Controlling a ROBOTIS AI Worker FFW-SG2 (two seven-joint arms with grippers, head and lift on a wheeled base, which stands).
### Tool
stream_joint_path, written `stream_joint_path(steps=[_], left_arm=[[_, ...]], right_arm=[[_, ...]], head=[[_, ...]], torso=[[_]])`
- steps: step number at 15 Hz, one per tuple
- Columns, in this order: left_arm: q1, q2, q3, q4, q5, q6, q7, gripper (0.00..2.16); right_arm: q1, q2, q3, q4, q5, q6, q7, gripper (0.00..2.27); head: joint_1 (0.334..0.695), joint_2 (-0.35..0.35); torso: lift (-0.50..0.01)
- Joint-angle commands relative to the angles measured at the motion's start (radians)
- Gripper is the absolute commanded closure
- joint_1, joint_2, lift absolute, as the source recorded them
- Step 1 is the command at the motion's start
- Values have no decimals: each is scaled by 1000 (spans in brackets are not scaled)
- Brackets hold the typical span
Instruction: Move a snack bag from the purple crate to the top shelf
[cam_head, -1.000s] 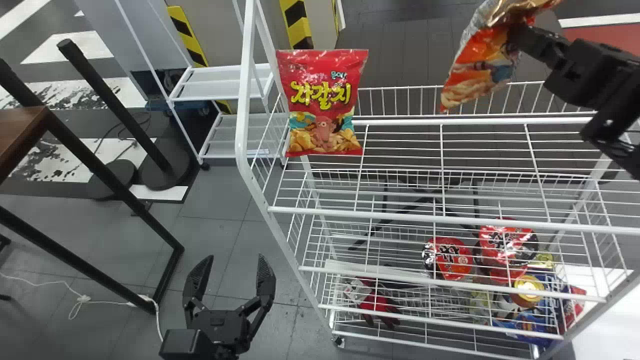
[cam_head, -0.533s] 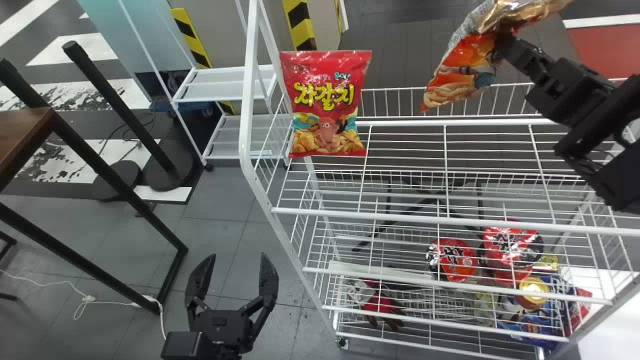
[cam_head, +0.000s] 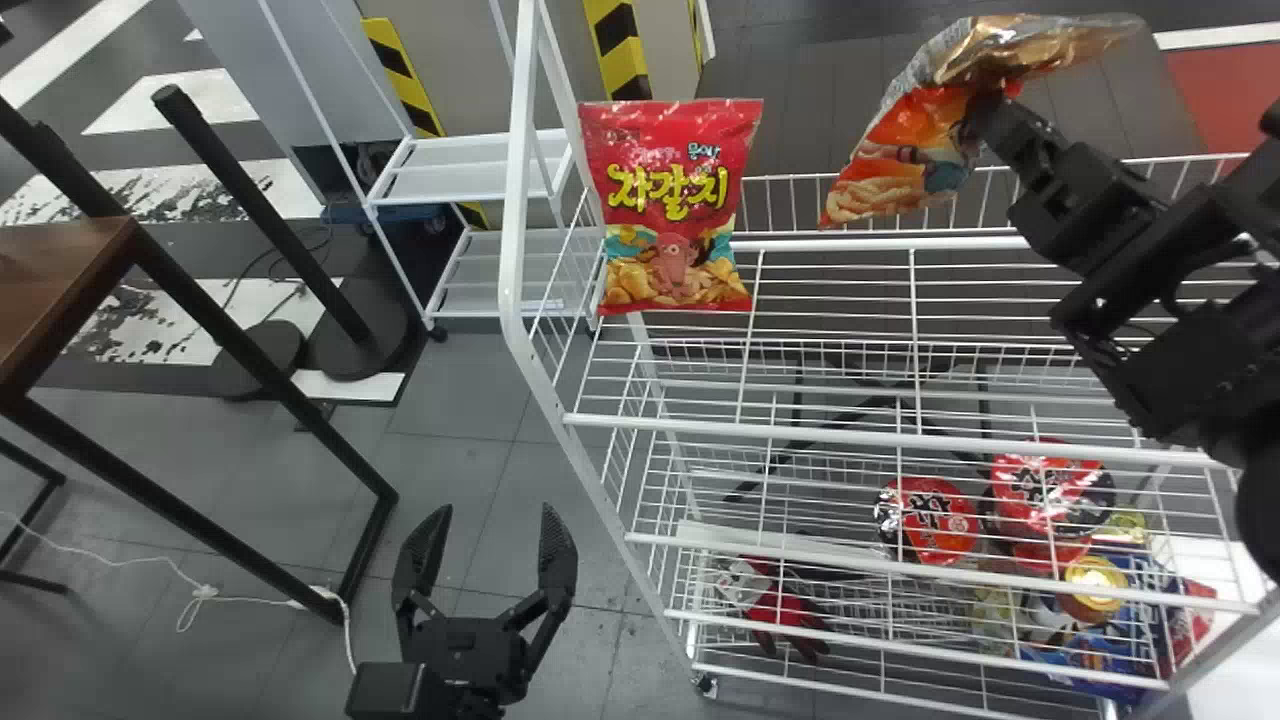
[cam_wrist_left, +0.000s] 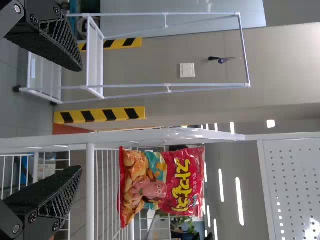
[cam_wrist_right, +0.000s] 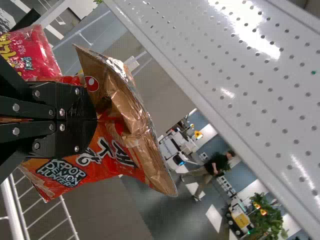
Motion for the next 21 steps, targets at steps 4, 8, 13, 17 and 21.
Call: stream_joint_path(steps=[4,8,13,17,21], left_arm=[[-3,5,1,10,0,-23,-8,124],[-3,8,3,19,-6,-29,-10,120],[-2,13,29,42,6,-97,-89,113],[-9,13,35,62,9,-125,-102,113],[-12,13,35,67,11,-125,-114,113]], right_arm=[[-66,1,54,135,-106,-61,-32,2250],[-92,1,105,161,-137,-85,-101,2250],[-121,1,152,161,-169,-125,-204,2250],[-134,1,197,161,-149,-177,-306,2246],[-166,1,269,223,-157,-288,-352,2250]], head=[[695,303],[695,312],[695,333],[695,328],[695,339]], torso=[[0],[0],[0],[0],[0]])
